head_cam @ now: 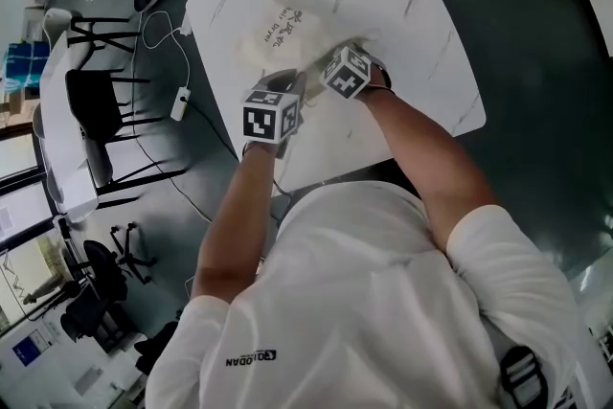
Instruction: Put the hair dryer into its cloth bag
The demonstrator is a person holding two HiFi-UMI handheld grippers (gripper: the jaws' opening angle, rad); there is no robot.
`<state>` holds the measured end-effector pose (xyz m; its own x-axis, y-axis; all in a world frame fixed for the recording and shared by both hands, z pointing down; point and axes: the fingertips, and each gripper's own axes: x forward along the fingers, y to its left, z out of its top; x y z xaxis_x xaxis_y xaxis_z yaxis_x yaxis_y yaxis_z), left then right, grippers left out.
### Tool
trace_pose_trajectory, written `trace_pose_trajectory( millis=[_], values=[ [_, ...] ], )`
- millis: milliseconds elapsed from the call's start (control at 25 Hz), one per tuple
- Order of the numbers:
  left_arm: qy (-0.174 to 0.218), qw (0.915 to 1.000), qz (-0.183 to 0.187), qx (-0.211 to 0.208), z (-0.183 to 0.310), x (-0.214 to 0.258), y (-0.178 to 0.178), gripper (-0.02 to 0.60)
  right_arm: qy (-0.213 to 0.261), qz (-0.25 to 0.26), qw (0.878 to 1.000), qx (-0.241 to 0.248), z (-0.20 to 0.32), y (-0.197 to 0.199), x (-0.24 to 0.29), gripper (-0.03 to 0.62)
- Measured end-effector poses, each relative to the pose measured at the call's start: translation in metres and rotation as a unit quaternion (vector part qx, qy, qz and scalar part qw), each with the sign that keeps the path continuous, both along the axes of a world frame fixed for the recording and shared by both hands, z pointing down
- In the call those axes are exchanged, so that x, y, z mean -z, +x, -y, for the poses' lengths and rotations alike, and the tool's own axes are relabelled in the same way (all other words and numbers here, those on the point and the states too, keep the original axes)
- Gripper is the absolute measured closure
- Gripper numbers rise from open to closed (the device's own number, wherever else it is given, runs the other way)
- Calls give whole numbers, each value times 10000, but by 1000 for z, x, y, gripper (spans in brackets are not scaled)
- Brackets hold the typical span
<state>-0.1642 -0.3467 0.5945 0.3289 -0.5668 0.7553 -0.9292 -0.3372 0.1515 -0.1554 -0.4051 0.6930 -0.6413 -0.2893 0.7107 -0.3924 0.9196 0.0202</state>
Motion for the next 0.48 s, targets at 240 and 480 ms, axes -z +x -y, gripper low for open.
trace_pose_trajectory(
  millis=[240, 480],
  values=[
    [-84, 9999, 92, 21, 4, -5, 1, 525, -180, -277, 9995, -8, 13, -2, -8, 387],
    [-91, 9999, 113, -19, 2, -9, 0, 525, 19, -2, 9996, 275, -8, 12, 4, 326]
  ],
)
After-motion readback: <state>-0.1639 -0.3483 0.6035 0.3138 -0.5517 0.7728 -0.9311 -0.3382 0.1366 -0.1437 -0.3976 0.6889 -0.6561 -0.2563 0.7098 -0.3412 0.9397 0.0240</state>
